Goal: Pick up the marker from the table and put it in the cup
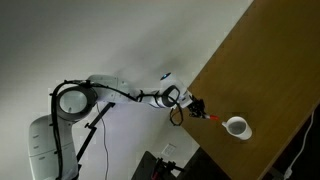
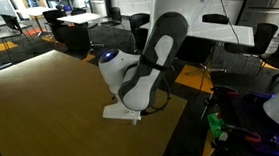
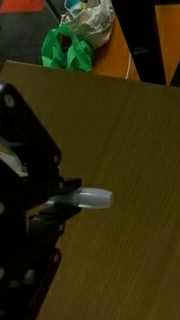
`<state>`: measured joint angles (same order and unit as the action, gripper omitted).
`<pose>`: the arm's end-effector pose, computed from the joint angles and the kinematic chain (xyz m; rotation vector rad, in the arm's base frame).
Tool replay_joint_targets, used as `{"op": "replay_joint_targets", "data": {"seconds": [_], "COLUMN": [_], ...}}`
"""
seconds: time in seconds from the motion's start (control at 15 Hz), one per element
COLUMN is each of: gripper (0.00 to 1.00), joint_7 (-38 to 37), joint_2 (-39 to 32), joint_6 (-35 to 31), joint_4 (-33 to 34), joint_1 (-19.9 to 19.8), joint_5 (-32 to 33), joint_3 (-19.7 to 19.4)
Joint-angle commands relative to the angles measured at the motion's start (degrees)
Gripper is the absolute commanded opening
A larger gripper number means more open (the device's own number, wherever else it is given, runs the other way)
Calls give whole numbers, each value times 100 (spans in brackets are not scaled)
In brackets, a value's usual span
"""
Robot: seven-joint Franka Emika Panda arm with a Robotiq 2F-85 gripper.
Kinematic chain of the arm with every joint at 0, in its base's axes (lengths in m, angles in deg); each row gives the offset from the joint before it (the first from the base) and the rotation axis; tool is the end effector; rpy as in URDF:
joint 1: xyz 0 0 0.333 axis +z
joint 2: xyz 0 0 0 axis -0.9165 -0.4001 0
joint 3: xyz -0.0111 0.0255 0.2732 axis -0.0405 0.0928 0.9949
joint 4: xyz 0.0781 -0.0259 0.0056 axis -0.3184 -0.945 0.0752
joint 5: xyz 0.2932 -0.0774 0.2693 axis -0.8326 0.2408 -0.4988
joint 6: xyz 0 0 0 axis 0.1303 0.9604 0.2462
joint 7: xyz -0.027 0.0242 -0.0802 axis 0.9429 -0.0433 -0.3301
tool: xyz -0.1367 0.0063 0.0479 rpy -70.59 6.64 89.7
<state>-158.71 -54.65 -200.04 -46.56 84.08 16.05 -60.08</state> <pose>0.5464 0.0320 -0.0380 2.1382 -2.0254 -0.0169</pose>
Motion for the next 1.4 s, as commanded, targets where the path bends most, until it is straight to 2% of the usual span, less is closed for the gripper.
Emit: {"op": "replay_joint_targets", "data": {"seconds": [0.0,0.4,0.6,1.0,1.33], "gripper": [5,5,5,5,5], "joint_7": [-560,-1943,-2685,-4004,-4753], "joint_2": [336,391,347,264,190], "joint_6": [269,500,790,1642,2719], "joint_4": [-115,-28,84,355,649], "joint_1": [353,1089,1304,1256,1016], "joint_5": [377,1385,1932,2900,3524], "joint_3": [-300,-983,-1212,-1287,-1112]}}
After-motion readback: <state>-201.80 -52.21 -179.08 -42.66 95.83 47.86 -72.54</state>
